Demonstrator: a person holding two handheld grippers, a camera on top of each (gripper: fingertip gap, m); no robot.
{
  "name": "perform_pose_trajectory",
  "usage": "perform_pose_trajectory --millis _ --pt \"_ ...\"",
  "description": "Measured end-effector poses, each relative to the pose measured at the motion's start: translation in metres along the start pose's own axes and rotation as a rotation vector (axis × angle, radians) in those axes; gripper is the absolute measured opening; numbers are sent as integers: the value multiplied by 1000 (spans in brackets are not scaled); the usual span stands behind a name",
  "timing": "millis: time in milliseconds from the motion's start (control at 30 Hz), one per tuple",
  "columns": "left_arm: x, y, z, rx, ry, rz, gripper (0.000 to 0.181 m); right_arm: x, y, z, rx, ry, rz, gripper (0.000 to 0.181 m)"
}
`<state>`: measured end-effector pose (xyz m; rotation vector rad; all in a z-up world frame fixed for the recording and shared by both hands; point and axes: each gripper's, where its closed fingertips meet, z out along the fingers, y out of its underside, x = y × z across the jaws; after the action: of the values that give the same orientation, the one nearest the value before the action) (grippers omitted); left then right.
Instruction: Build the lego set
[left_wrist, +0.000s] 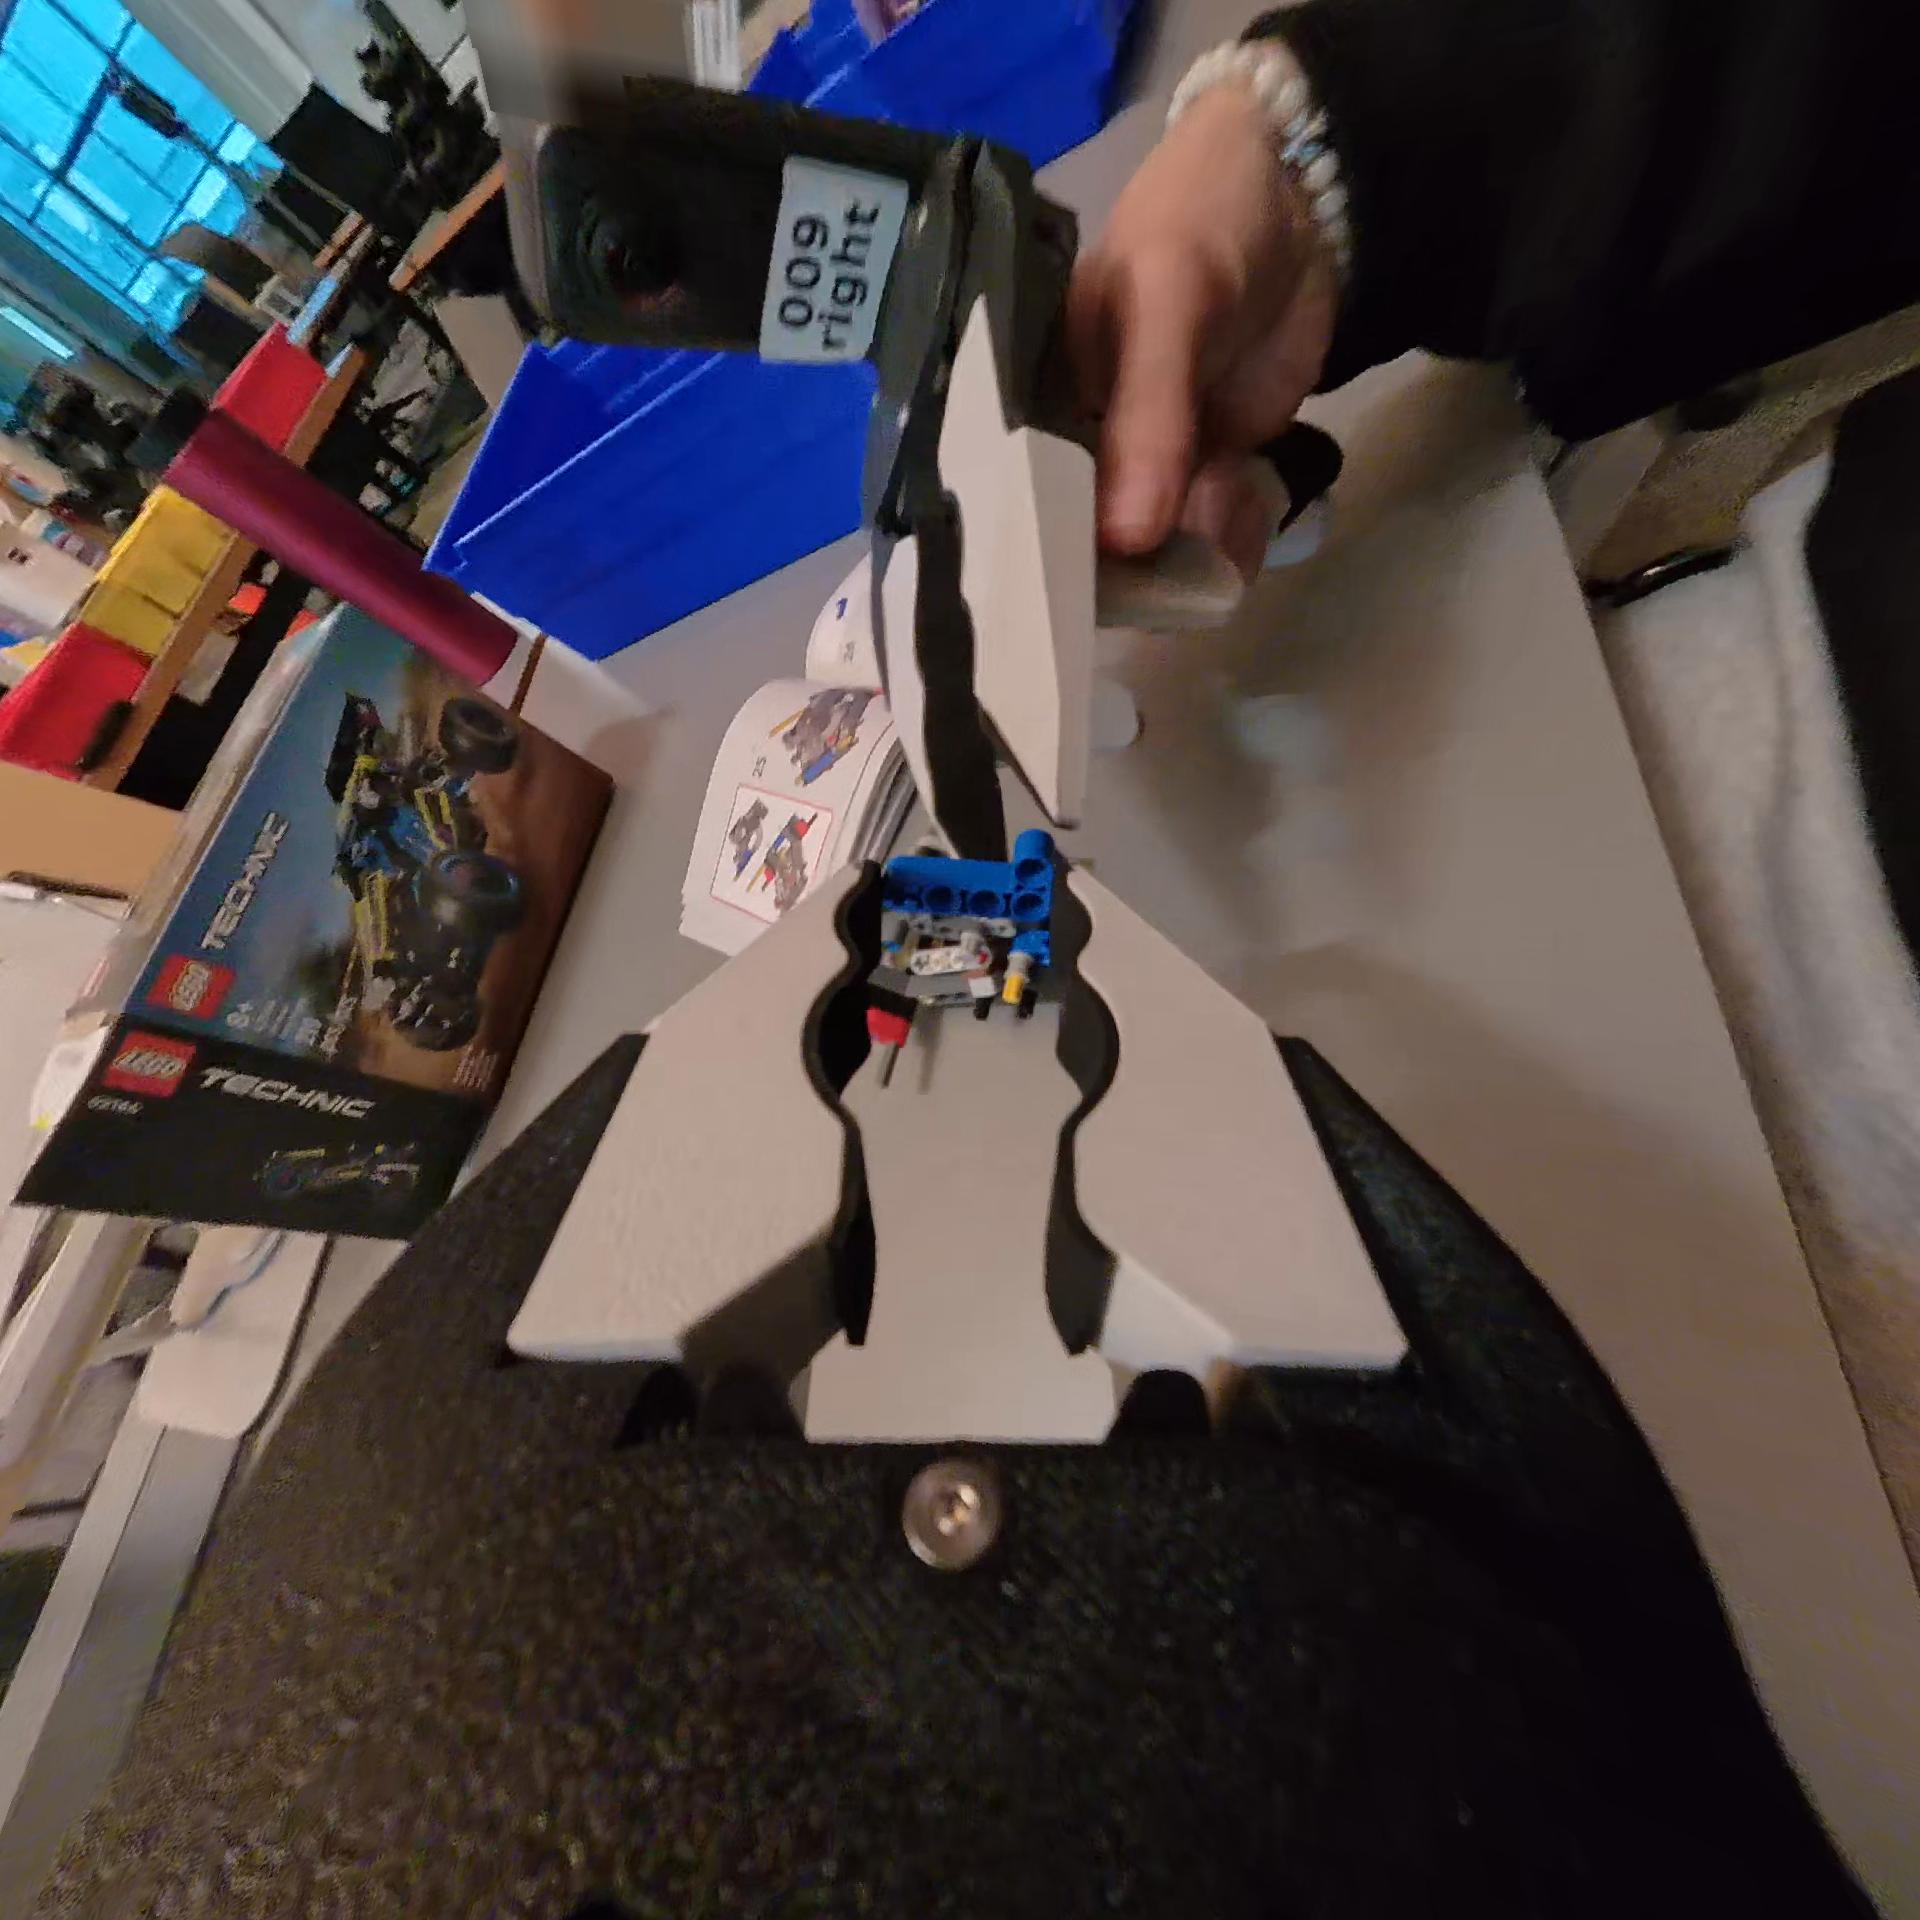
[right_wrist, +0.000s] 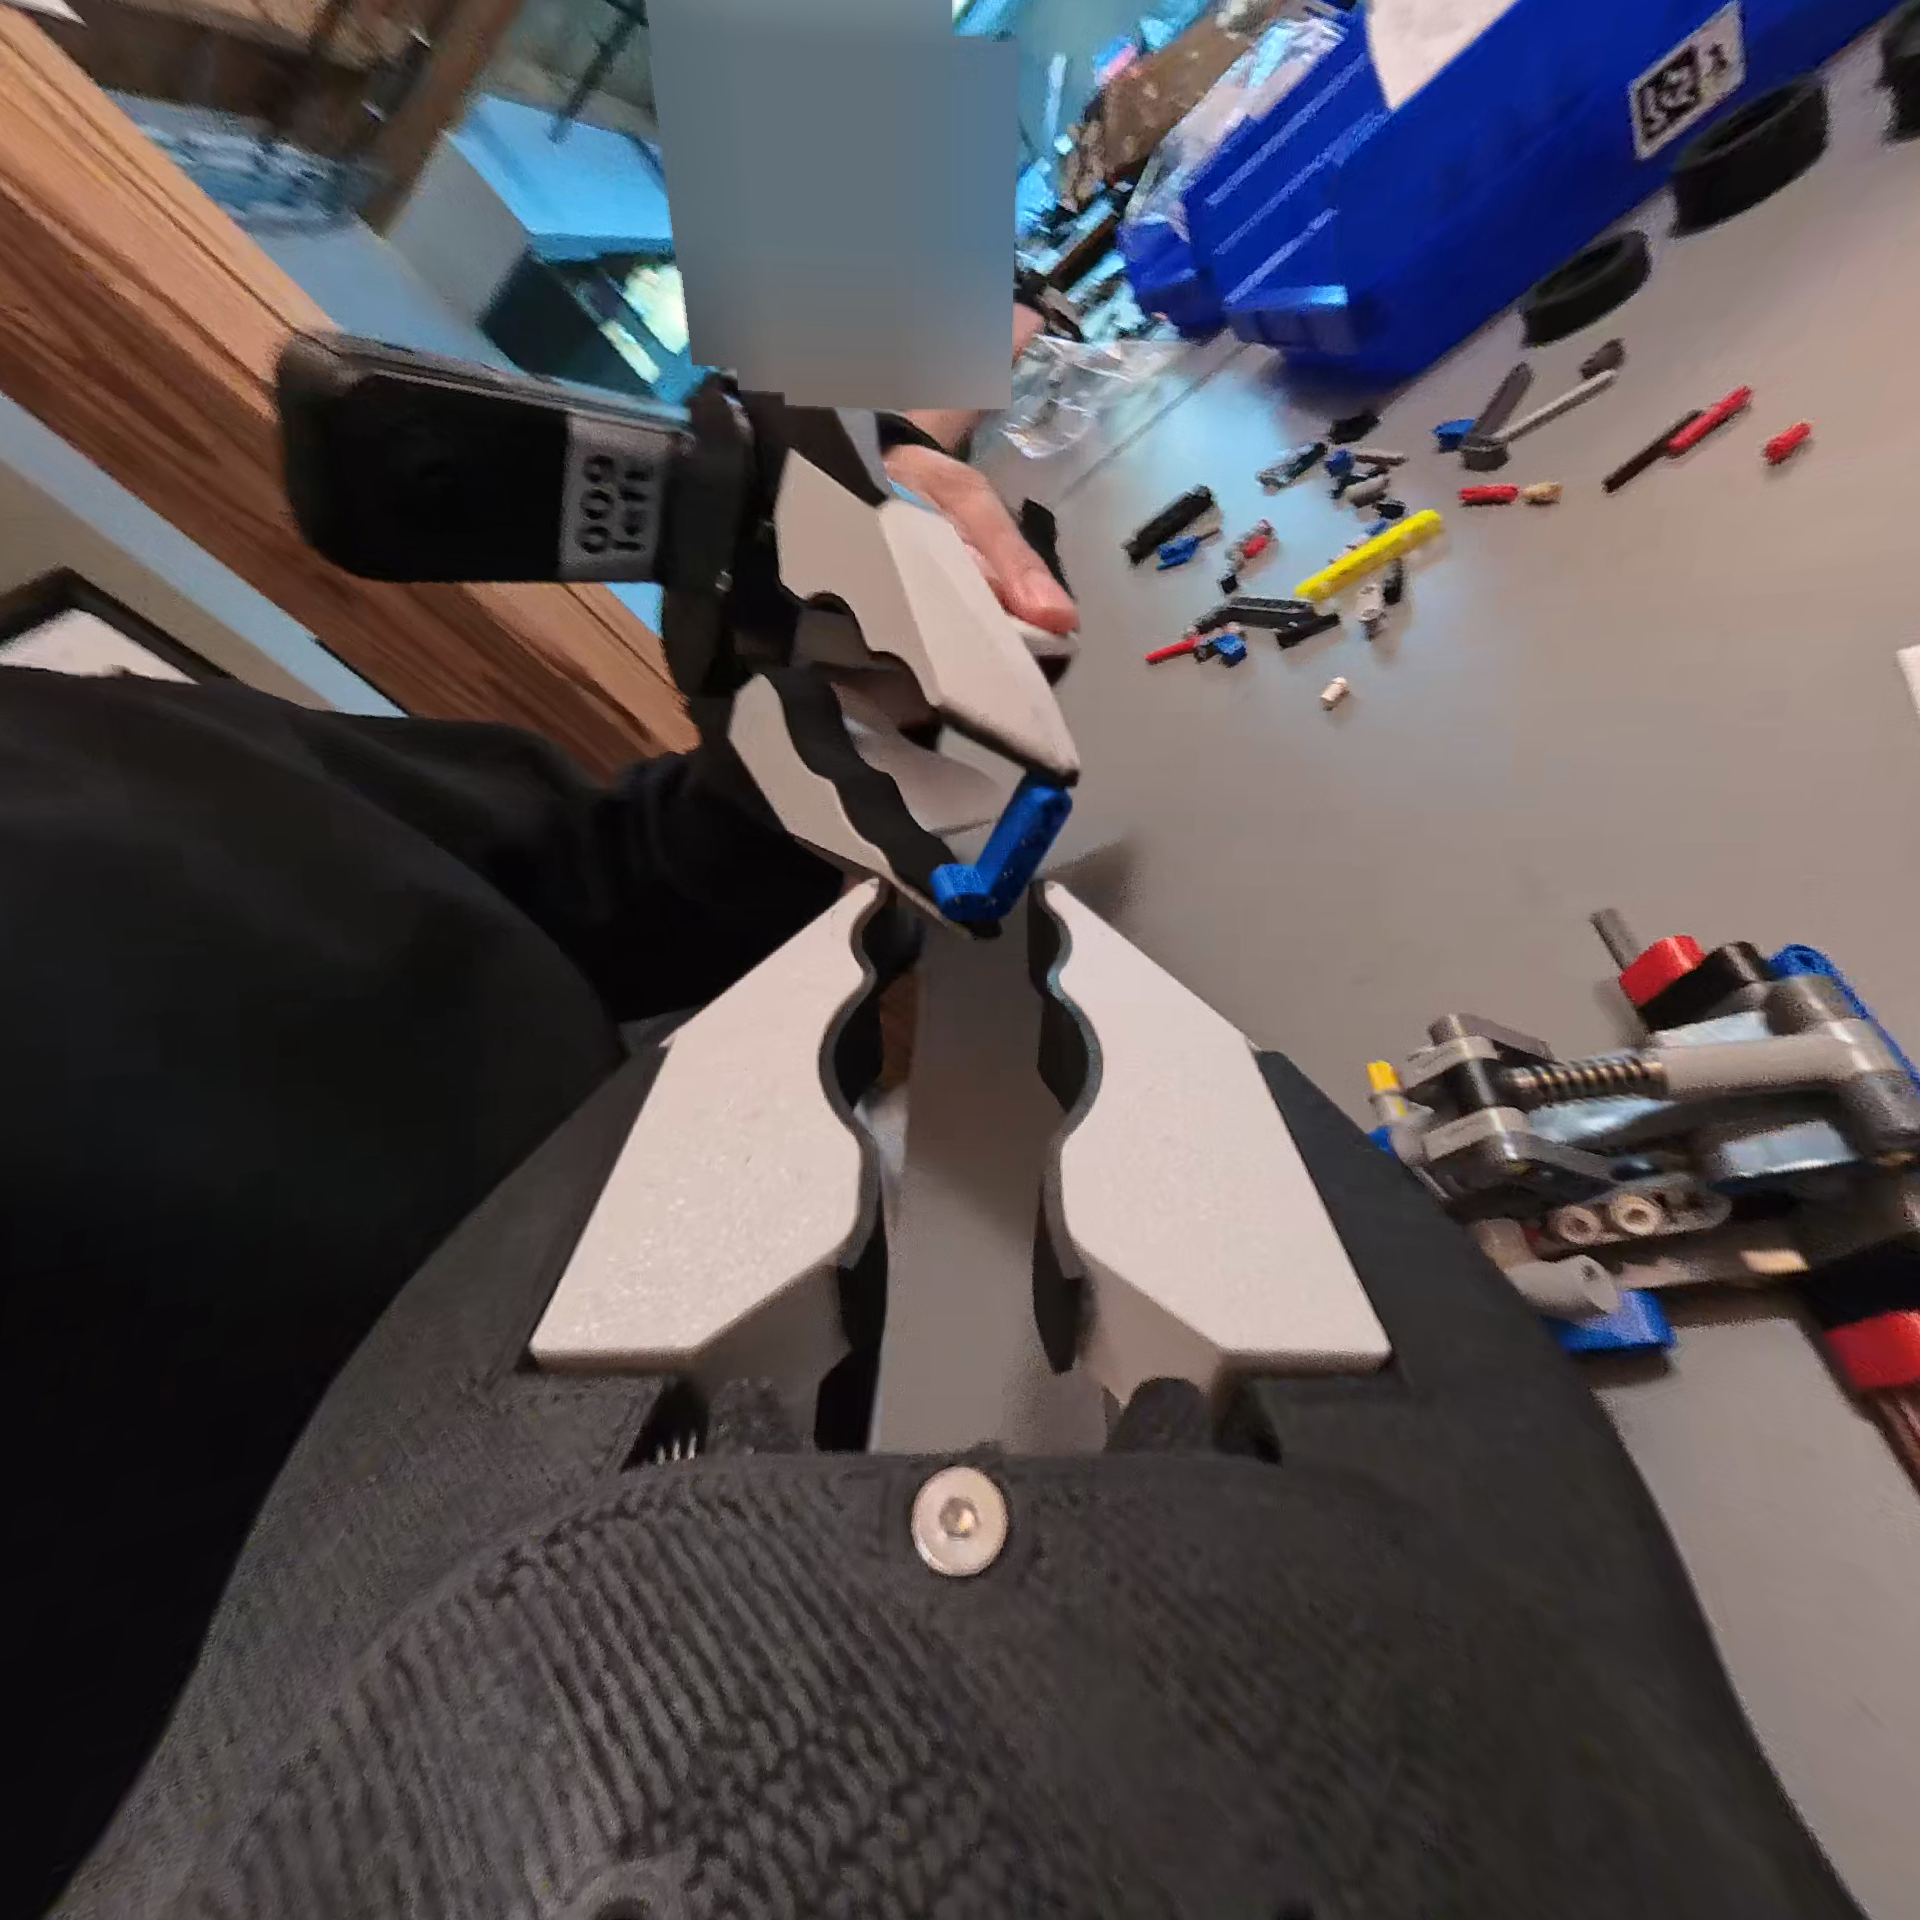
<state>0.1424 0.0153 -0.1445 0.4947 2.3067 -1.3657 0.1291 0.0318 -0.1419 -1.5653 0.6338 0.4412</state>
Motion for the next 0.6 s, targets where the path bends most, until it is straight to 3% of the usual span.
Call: perform_pose_trajectory --millis 233,400,600 --pt "-8 10 2 -111 -81 64 29 13 -1 1 -11 154 -79 9" --pt "-8 13 4 -151 -105 108 29 16 -4 1 31 167 -54 19" --pt "-4 17 9 -164 -115 127 30 21 -2 -1 32 176 -34 12"
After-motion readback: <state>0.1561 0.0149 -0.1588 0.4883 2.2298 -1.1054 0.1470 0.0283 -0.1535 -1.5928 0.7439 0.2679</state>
